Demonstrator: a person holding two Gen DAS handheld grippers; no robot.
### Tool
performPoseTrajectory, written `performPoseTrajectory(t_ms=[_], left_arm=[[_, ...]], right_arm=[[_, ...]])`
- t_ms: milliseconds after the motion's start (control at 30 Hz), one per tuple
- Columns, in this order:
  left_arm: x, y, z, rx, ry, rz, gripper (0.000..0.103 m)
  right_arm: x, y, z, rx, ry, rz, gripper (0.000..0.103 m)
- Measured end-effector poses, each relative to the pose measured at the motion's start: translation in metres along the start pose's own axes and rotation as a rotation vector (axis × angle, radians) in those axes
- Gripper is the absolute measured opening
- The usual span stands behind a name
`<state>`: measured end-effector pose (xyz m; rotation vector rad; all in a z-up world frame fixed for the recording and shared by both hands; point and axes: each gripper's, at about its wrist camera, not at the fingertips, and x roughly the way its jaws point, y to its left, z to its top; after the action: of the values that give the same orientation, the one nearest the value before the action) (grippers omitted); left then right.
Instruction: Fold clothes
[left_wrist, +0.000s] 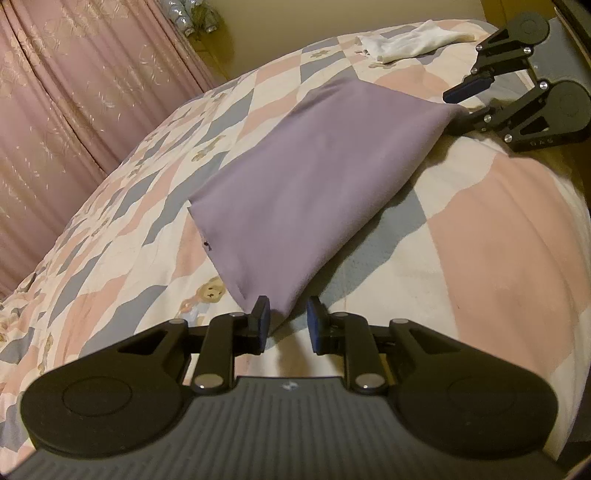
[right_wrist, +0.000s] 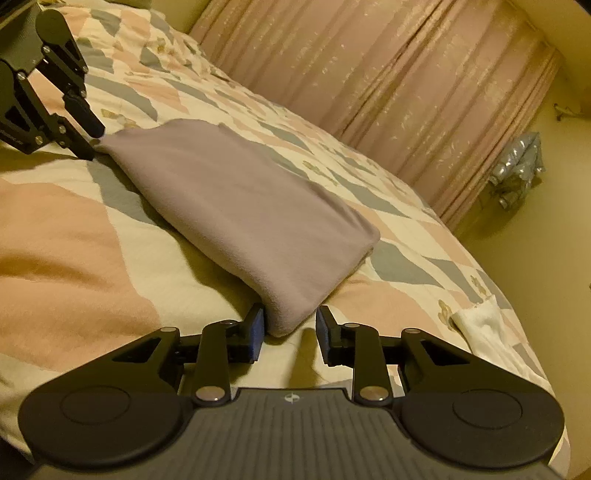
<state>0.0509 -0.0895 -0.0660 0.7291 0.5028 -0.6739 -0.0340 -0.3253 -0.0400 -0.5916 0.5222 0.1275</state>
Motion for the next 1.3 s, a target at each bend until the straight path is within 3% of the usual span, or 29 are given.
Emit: performPoseTrajectory(t_ms=[300,700,1300], left_arm=[[0.000,0.005,-0.002,-0.035,0.001,-0.003,0.021],[-0.008,0.011,-0.007,-0.071,-0.019,-0.011,0.026],[-0.005,0.021,-0.008,-0.160,-0.009,-0.037,0.026]], right_arm=[[-0.003,-0.009,0.000,0.086,0.008,0.010,0.032],[-0.021,-0.004,0.006,0.089,-0.048,0.010,0.035],[0.001,-0.001,0.002,0.144,0.015,0.011,0.035]])
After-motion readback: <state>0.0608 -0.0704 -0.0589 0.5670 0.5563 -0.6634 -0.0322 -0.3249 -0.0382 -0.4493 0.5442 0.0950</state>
